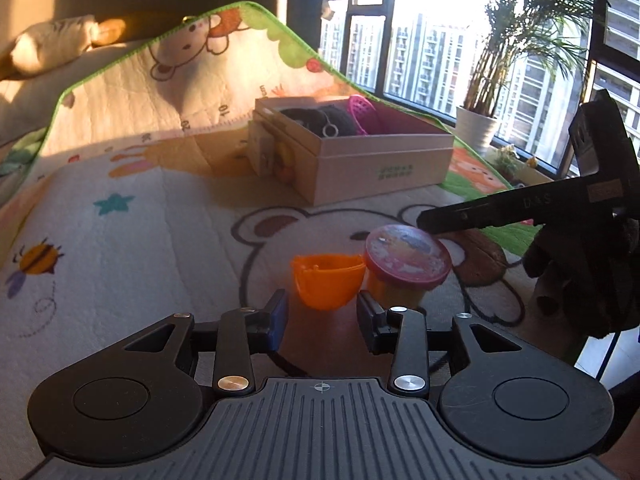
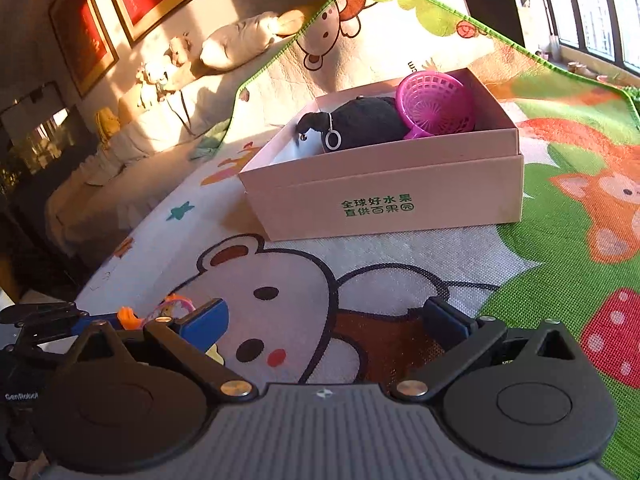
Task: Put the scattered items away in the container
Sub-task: 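Move the left tool to the pink-lidded toy while the right tool reaches the orange cup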
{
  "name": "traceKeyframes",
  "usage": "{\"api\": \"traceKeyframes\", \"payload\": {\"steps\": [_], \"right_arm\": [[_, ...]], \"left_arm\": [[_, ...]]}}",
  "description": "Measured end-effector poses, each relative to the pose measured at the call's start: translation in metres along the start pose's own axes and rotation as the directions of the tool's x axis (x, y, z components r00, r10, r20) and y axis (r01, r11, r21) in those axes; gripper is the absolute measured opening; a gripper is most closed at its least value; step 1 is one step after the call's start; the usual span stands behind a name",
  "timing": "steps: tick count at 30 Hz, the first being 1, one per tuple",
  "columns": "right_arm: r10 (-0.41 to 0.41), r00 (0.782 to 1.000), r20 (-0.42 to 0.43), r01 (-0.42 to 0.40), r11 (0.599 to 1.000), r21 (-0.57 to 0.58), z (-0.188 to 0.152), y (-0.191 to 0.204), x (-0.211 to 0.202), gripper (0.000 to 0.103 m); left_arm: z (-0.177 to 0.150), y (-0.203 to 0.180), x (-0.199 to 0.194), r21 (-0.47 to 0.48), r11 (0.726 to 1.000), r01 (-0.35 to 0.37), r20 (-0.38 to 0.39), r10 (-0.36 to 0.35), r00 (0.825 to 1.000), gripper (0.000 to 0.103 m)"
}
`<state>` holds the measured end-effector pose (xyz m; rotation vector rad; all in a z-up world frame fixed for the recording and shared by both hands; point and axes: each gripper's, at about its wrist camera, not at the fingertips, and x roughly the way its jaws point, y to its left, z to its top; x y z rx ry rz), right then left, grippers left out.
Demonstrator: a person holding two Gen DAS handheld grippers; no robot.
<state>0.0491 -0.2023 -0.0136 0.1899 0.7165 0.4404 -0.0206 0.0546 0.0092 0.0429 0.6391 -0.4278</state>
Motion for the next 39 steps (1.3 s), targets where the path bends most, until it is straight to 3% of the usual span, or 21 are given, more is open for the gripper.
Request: {"api": "traceKeyframes", "payload": {"steps": [4,7,8,10,13,14,17,20,22,25,30,32,34,39], "right_arm": [[-0.011,1.000,-0.025,0.010,1.000,-0.023,0.001,0.002,-0.007,0.103],[0.003,0.999,0.035,-0.001,0.998,-0.058,-0.003,0.015,-0.023,0.103],[0.018,0.998,0.054,-0.013,0.995,-0.104,-0.003,0.024,-0.029,0.103],[0.043,0.995,0.090,-0.021,0.973,-0.228,-0.002,0.048,-0.037,0.103],[0.075,0.991,0.109,-0.019,0.896,-0.444,0.001,0.091,-0.041,0.103],[0.090,0.992,0.091,-0.033,0.869,-0.494,0.002,0.103,-0.039,0.102],[0.127,0.991,-0.038,-0.126,0.812,-0.570,0.009,0.128,-0.021,0.087],[0.097,0.983,-0.156,-0.172,0.787,-0.593,0.017,0.146,0.002,0.076],[0.081,0.983,-0.162,-0.162,0.795,-0.585,0.026,0.150,0.008,0.074],[0.090,0.990,-0.108,-0.134,0.841,-0.524,0.045,0.143,0.002,0.074],[0.009,1.000,0.020,0.001,0.908,-0.419,0.049,0.106,-0.023,0.076],[-0.027,0.999,0.021,0.033,0.928,-0.370,0.040,0.089,-0.030,0.076],[-0.011,1.000,0.003,0.012,0.942,-0.335,0.028,0.076,-0.040,0.076],[0.051,0.998,-0.042,-0.062,0.933,-0.355,-0.006,0.071,-0.052,0.076]], "left_arm": [[0.002,-0.002,-0.007,-0.007,1.000,0.017,0.009,-0.017,1.000,0.062],[0.002,-0.007,-0.016,0.029,1.000,0.005,0.030,-0.006,1.000,0.090],[0.002,-0.007,-0.018,0.036,0.999,-0.012,0.034,0.010,0.999,0.094],[0.001,-0.002,-0.017,0.031,0.998,-0.051,0.026,0.051,0.998,0.095],[-0.001,0.007,-0.015,0.006,0.995,-0.098,-0.015,0.098,0.995,0.097],[-0.001,0.010,-0.015,0.001,0.994,-0.109,-0.025,0.109,0.994,0.098],[-0.006,0.014,-0.017,-0.004,0.991,-0.132,-0.046,0.132,0.990,0.101],[-0.012,0.014,-0.018,-0.017,0.993,-0.114,-0.047,0.113,0.992,0.102],[-0.015,0.013,-0.017,-0.025,0.995,-0.092,-0.042,0.091,0.995,0.102],[-0.016,0.010,-0.015,-0.045,0.997,-0.054,-0.019,0.054,0.998,0.103],[-0.009,-0.002,-0.009,-0.015,1.000,0.012,0.027,-0.012,1.000,0.103],[-0.005,-0.011,-0.002,0.055,0.998,-0.029,0.034,0.027,0.999,0.103],[0.000,-0.016,0.005,0.115,0.989,-0.095,0.039,0.091,0.995,0.103],[0.005,-0.008,0.012,0.123,0.979,-0.163,0.013,0.163,0.987,0.103]]}}
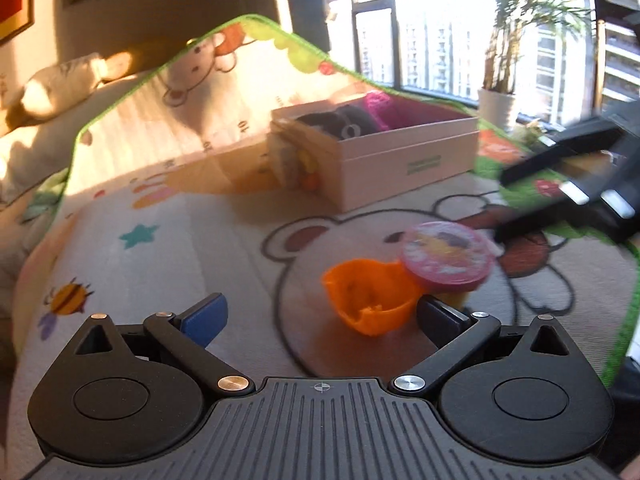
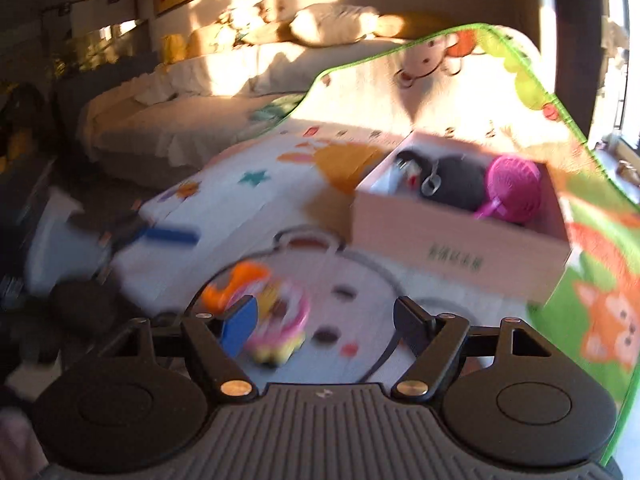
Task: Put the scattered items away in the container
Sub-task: 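Move the left tool to the pink-lidded toy while the right tool reaches the orange cup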
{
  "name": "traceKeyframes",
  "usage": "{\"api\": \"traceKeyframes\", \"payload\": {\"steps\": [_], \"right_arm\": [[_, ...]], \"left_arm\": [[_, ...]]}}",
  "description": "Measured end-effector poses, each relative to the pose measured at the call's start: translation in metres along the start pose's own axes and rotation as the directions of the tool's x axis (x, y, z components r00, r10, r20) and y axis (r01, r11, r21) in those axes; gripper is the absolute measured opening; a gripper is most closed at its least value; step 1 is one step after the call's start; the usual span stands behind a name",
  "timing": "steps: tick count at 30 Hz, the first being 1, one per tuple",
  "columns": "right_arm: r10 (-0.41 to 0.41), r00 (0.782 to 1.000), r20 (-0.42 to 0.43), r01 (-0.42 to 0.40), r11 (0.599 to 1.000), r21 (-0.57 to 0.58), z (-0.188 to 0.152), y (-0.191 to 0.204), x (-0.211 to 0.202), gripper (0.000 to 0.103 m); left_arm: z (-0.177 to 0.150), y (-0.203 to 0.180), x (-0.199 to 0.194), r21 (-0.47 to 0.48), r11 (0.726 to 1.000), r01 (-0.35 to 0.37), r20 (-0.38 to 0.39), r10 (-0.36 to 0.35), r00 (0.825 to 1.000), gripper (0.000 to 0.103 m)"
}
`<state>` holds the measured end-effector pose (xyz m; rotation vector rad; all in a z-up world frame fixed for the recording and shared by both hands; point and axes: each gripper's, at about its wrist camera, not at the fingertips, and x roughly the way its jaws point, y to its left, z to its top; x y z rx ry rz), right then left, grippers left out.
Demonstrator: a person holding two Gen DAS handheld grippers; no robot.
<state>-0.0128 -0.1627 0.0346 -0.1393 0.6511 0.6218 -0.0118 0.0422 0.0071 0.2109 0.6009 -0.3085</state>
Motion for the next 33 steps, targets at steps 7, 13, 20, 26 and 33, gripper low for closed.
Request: {"api": "traceKeyframes", "payload": {"steps": [7,13,20,26,33], "right_arm": [[-0.031,0.999,0.025,0.033,0.995,-0.095,-0.008,0.032,0.032,0.075],[-0.197,0.980,0.015,0.197,0.972,-0.125,-0.010,0.025,0.047,0.069],[-0.142,0.988,0.057,0.145,0.988,-0.056,-0.017,0.021,0.013,0.069],[0.022,0.995,0.092,-0.006,0.985,-0.170,-0.011,0.070,0.011,0.070],[-0.038,0.999,0.031,0.044,0.978,-0.205,0.009,0.098,0.064,0.079]], "left_arm": [[-0.003,0.019,-0.002,-0.049,0.996,-0.077,-0.059,0.074,0.996,0.103],[-0.005,0.029,-0.007,-0.058,0.990,-0.127,-0.076,0.123,0.990,0.103],[-0.011,0.042,-0.012,-0.113,0.983,-0.143,-0.086,0.133,0.987,0.103],[-0.009,0.071,-0.029,-0.262,0.953,-0.149,-0.053,0.140,0.989,0.103],[-0.005,0.095,-0.051,-0.371,0.919,-0.136,0.034,0.160,0.987,0.103]]}}
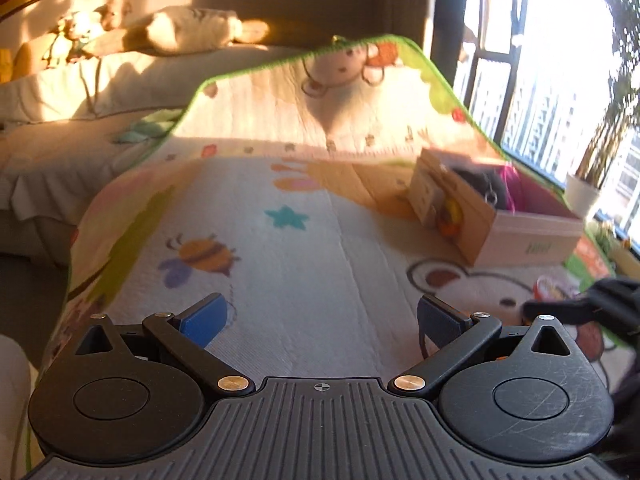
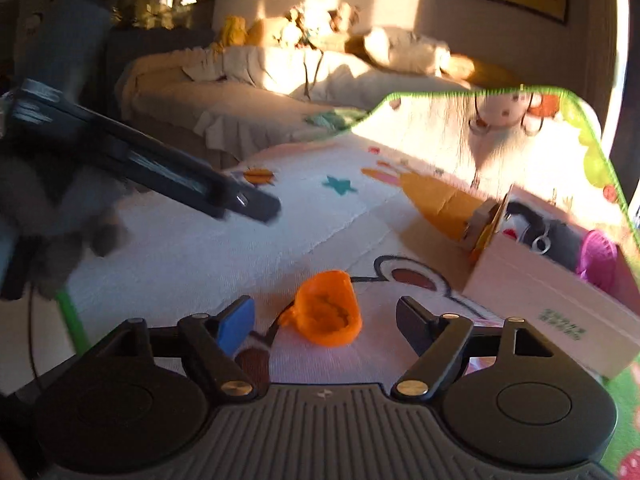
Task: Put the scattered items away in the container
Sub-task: 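Move the left tool to the pink-lidded toy while the right tool reaches the orange cup, then grasp the pink-lidded toy with the left tool while the right tool grasps the orange cup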
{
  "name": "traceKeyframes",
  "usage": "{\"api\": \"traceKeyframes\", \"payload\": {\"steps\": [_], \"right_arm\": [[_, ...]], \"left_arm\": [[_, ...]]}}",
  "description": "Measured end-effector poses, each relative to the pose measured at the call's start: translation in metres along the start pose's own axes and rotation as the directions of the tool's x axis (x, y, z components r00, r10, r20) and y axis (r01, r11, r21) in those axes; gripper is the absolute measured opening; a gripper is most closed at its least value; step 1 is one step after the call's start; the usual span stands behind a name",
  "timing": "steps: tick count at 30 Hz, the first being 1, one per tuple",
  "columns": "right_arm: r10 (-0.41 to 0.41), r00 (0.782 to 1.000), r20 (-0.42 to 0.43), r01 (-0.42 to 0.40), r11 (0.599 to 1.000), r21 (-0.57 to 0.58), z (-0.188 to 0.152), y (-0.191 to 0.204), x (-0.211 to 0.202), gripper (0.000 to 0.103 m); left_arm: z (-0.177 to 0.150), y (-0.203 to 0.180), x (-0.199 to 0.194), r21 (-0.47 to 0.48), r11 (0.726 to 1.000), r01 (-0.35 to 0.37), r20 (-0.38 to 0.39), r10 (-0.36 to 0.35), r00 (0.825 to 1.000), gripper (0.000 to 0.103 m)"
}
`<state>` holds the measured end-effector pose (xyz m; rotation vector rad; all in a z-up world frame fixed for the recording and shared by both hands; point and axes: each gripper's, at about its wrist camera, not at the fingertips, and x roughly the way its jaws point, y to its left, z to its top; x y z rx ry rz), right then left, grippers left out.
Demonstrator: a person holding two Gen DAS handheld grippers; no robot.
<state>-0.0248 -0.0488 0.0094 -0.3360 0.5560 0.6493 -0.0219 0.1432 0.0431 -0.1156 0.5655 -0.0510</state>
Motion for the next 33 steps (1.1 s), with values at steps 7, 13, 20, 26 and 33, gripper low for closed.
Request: {"api": "traceKeyframes", "payload": {"steps": [7,13,20,26,33], "right_arm": [[0.044,0.998,-0.043,-0.044,0.999,0.005,0.000,0.000,0.010,0.051],[0.011,0.999,0.046,-0.014,0.999,0.049,-0.019,-0.029,-0.044,0.051],[-0.212,0.977,-0.011,0.210,0.957,0.200,-0.064,-0.084,-0.089,0.052],[-0.307,0.950,-0.064,0.312,0.907,0.284,-0.086,-0.113,-0.090,0.052],[-0.300,0.953,-0.044,0.301,0.916,0.267,-0.093,-0.113,-0.084,0.052]], "left_arm": [[0.003,0.009,-0.004,-0.085,0.996,0.030,0.026,-0.028,0.999,0.103],[-0.001,-0.021,0.007,-0.034,0.993,0.109,-0.014,-0.110,0.994,0.103],[-0.014,-0.103,0.035,0.145,0.955,0.259,-0.101,-0.246,0.964,0.103],[-0.018,-0.173,0.051,0.322,0.888,0.328,-0.109,-0.310,0.945,0.103],[-0.015,-0.186,0.066,0.297,0.900,0.320,-0.113,-0.300,0.947,0.103]]}}
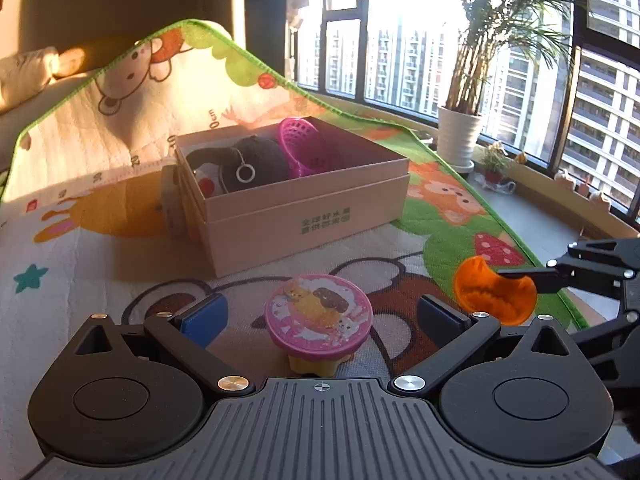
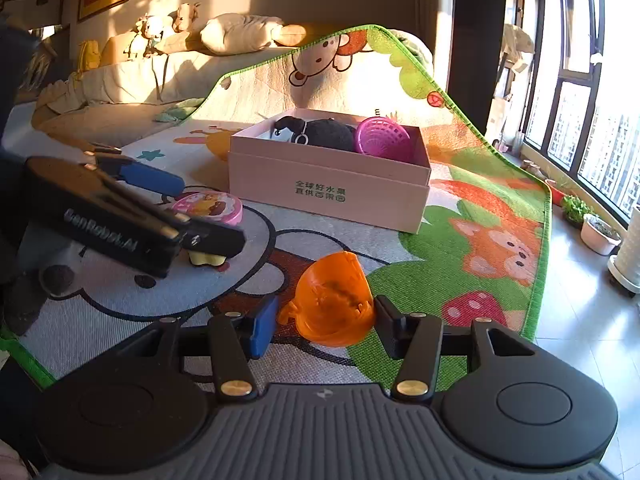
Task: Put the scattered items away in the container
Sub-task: 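Grasp the pink-lidded toy with the left tool while the right tool grasps the orange cup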
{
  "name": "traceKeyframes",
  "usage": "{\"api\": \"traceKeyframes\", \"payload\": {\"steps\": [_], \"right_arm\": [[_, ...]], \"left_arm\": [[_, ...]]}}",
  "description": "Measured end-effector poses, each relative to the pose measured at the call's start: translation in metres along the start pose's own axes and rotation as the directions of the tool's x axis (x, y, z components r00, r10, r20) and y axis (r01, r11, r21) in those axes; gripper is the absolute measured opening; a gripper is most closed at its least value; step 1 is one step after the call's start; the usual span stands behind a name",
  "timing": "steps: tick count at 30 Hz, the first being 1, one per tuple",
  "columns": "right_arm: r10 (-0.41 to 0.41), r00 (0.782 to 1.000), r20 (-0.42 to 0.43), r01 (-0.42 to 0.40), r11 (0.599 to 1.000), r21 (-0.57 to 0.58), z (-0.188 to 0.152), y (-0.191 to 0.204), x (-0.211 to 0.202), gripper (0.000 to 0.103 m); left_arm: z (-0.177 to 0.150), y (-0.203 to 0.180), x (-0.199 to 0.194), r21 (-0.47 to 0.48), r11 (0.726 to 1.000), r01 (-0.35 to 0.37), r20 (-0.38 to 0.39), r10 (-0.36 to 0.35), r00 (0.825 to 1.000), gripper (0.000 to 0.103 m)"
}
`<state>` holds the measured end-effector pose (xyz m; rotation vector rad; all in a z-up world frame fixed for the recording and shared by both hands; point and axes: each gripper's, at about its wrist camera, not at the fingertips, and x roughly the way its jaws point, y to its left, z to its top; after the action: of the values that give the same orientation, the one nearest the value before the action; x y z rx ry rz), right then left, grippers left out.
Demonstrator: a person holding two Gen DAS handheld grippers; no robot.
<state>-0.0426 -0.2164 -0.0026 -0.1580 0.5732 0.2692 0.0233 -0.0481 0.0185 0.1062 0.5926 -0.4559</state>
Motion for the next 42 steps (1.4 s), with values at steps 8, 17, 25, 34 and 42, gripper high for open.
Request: {"api": "traceKeyframes", "payload": {"steps": [8,17,25,34,42], "right_arm": [[-0.003,1.000,-0.018,0.003,1.000,0.010,-0.003,0.000,0.006,0.052],[-0.028,1.000,-0.006,0.028,1.000,-0.004,-0.001,0.002,0.010,0.064],[-0.006,0.999,-0.033,0.005,1.000,-0.027,0.002,0.006,0.013,0.051],[0.030,0.999,-0.031,-0.029,0.999,0.023,0.012,-0.004,-0.001,0.044],[0.066,0.990,0.123,-0.076,0.994,0.083,0.083,-0.041,0.004,0.044]], "left_arm": [[-0.001,0.000,0.007,0.007,1.000,0.003,-0.021,-0.002,1.000,0.076],[-0.002,0.002,0.007,0.002,1.000,0.008,-0.020,-0.008,1.000,0.061],[-0.005,0.004,-0.005,0.000,1.000,0.018,-0.010,-0.018,1.000,0.061],[0.004,0.002,-0.024,0.042,0.999,0.011,0.040,-0.013,0.999,0.061],[0.072,0.013,-0.012,0.132,0.991,-0.018,0.177,-0.006,0.984,0.061]]}}
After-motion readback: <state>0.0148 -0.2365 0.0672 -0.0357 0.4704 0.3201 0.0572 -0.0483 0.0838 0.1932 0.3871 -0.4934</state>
